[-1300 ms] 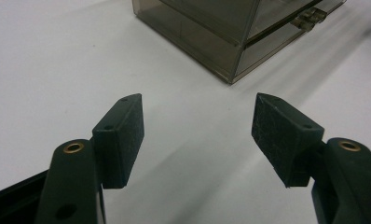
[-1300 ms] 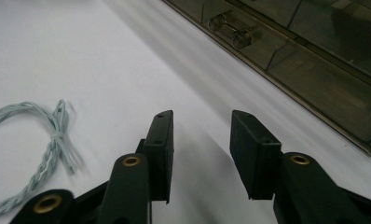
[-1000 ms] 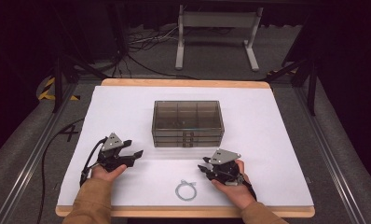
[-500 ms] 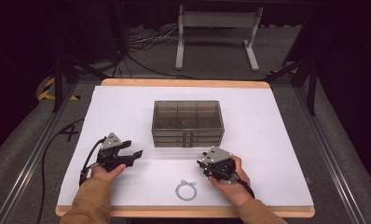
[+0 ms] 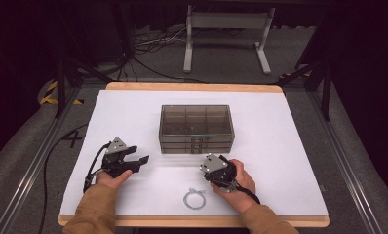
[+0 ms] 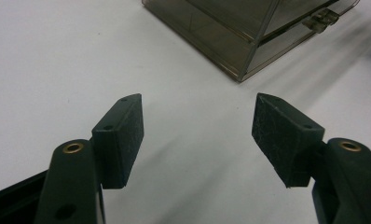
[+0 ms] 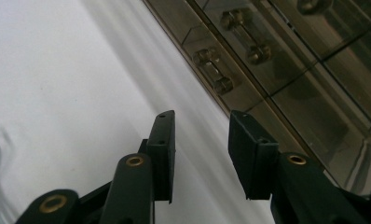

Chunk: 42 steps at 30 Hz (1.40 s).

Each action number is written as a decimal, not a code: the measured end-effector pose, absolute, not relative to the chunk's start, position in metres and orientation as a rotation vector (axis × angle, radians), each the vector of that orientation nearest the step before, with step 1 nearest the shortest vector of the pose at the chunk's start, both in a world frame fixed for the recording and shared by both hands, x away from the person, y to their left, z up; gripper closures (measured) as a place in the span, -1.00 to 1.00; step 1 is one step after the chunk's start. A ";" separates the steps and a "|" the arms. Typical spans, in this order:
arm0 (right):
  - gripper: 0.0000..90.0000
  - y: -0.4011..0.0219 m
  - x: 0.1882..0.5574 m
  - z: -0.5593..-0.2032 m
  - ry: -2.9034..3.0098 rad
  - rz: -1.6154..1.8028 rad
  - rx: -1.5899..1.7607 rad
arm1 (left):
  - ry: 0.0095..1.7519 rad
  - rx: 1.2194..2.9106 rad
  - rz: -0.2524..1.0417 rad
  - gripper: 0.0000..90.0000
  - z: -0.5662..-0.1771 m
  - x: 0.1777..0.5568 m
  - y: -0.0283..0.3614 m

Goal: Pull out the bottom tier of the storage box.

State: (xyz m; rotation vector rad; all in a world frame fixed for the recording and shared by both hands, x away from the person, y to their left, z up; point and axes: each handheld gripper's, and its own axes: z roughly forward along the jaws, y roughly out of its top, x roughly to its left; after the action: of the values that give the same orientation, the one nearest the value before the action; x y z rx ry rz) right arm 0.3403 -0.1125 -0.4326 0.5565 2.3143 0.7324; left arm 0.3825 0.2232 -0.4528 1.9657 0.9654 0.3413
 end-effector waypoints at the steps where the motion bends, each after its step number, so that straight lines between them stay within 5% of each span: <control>1: 0.40 -0.111 0.341 -0.432 2.311 0.721 0.541 | 0.966 1.966 0.341 -0.23 -0.453 0.382 0.223; 42: 0.49 -0.060 0.336 -0.444 2.109 0.328 0.276 | 0.962 1.995 0.357 -0.23 -0.454 0.381 0.221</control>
State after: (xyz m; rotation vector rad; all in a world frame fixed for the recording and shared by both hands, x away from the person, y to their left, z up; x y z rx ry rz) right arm 0.3359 -0.0604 -0.4437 0.2757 2.1090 0.3278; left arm 0.3814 0.2212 -0.4538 1.9955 0.9616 0.3567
